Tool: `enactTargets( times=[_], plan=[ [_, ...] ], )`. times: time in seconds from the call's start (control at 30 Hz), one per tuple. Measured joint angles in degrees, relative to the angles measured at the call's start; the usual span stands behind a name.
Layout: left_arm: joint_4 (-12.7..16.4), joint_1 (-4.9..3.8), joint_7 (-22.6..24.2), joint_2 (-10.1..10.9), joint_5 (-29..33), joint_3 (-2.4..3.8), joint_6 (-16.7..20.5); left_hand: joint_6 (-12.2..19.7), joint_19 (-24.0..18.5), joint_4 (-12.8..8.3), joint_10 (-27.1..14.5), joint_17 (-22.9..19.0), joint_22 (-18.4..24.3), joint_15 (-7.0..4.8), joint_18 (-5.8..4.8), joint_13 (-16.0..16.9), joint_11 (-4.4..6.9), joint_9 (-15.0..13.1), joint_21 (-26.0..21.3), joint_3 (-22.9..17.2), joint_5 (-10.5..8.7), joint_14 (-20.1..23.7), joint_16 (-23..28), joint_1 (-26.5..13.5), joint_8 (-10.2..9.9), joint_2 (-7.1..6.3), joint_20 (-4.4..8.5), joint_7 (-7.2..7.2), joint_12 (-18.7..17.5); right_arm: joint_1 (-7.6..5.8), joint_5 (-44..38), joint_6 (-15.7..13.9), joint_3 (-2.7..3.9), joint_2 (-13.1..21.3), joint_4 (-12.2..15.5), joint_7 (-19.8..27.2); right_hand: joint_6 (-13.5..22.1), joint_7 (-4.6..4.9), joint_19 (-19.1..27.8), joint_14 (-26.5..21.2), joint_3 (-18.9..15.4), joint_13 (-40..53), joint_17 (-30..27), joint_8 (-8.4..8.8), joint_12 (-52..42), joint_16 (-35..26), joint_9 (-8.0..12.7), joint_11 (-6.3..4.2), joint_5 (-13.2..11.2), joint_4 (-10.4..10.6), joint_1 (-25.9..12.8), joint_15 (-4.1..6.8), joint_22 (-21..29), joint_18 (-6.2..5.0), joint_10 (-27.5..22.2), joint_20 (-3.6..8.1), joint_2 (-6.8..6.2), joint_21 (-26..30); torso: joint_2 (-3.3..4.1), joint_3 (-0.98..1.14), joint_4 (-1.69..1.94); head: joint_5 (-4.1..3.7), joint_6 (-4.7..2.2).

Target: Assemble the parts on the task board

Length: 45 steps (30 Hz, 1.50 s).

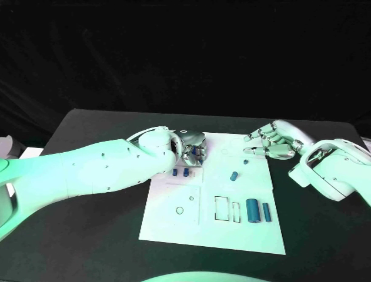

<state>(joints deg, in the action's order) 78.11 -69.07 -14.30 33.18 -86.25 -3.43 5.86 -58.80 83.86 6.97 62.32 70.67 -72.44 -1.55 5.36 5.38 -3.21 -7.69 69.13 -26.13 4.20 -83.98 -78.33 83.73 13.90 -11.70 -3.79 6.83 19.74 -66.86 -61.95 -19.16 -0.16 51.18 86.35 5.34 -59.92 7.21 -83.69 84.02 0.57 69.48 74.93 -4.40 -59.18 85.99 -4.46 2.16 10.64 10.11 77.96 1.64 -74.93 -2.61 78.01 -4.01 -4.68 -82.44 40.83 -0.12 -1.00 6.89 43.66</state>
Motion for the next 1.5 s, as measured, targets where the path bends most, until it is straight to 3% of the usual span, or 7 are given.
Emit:
enactTargets(
  times=[0.2, 0.53, 0.83, 1.23, 1.5],
  plan=[
    [-0.1, -0.03, 0.0, -0.1, 0.0, 0.07, -0.4, -1.1, 0.1, -1.1, 1.1, 0.0, -0.8, 0.00, 0.00, -0.3, -0.06, 0.1, 0.8, -2.0, 0.00, 0.0, 0.0, 1.1, -0.5, 1.14, -0.08, 0.17, -1.0, 0.00, 0.0, 0.0, 0.00, 0.0, 0.0, 0.0, 0.0, 0.00, 0.0, 0.0, 0.0, 0.0, 0.0, 0.00, 0.0, 0.0, 0.0, 0.00, 0.0, 0.0, 0.0, 0.00, 0.0, 0.00, 0.0, 0.00, 0.00, 0.0, -0.02, -0.01, -0.01, 0.02, -0.01],
    [-0.1, 0.01, 0.0, 0.0, 0.1, 0.11, -0.4, -3.0, 0.1, -3.2, 3.9, 0.0, -2.0, 0.00, 0.00, -1.0, -0.25, 0.4, 1.8, -5.1, -0.11, 0.0, -0.6, 1.1, -1.9, 1.82, -0.08, 0.44, -3.9, 0.00, 0.0, 0.0, 0.00, 0.0, 0.0, 0.0, 0.0, 0.00, 0.0, 0.0, 0.0, 0.0, 0.0, 0.00, 0.0, 0.0, 0.0, 0.00, 0.0, 0.0, 0.0, 0.00, 0.0, 0.00, 0.0, 0.00, 0.00, 0.0, -0.03, -0.03, -0.01, -0.09, -0.11],
    [1.2, 0.37, -0.5, 1.2, 1.6, 0.37, 0.4, -3.4, 0.2, -3.9, 4.1, -0.6, -2.2, 0.00, 0.00, -1.3, -0.46, 0.7, 2.0, -5.7, -0.10, 0.0, -0.6, 0.4, -3.2, 1.12, -0.20, 0.75, -5.7, 0.00, 0.0, 0.0, 0.00, -0.1, -0.1, 0.0, 0.0, 0.00, 0.0, 0.0, 0.0, 0.0, 0.0, 0.00, 0.0, 0.0, 0.0, 0.00, 0.0, 0.0, 0.0, 0.00, 0.0, 0.00, 0.0, 0.00, 0.00, 0.0, -0.03, -0.06, -0.01, -0.22, -0.31],
    [6.5, 0.22, -1.7, 6.2, 6.7, 2.82, 2.0, -3.5, 0.1, -4.0, 4.3, -0.9, -2.1, 0.01, 0.00, -1.3, -0.66, 0.8, 2.0, -5.9, -0.10, 0.0, -0.6, -0.2, -3.7, 0.99, -0.50, 0.93, -6.3, 0.03, 0.0, 0.0, 0.00, -0.3, -0.4, 0.0, 0.0, 0.00, 0.0, 0.0, 0.0, 0.0, 0.0, 0.00, 0.0, 0.0, 0.0, 0.00, 0.0, 0.0, 0.0, 0.00, 0.0, 0.00, 0.0, 0.00, 0.00, 0.0, -0.10, -0.03, 0.09, -0.22, -0.46],
    [8.5, 0.04, -1.8, 9.3, 9.5, 3.15, 2.9, -3.5, 0.1, -4.0, 4.5, -0.9, -2.1, 0.01, -0.01, -1.3, -0.76, 0.8, 2.0, -5.9, -0.10, 0.0, -0.6, -0.4, -3.7, 0.77, -0.50, 0.93, -6.6, 0.05, 0.0, 0.0, 0.00, -0.4, -0.5, 0.0, 0.0, 0.00, 0.0, 0.0, 0.0, 0.0, 0.0, 0.00, 0.0, 0.0, 0.0, 0.00, 0.0, 0.0, 0.0, 0.00, 0.0, 0.00, 0.0, 0.00, 0.00, 0.0, -0.02, -0.03, 0.06, 0.12, -0.71]
  ],
)
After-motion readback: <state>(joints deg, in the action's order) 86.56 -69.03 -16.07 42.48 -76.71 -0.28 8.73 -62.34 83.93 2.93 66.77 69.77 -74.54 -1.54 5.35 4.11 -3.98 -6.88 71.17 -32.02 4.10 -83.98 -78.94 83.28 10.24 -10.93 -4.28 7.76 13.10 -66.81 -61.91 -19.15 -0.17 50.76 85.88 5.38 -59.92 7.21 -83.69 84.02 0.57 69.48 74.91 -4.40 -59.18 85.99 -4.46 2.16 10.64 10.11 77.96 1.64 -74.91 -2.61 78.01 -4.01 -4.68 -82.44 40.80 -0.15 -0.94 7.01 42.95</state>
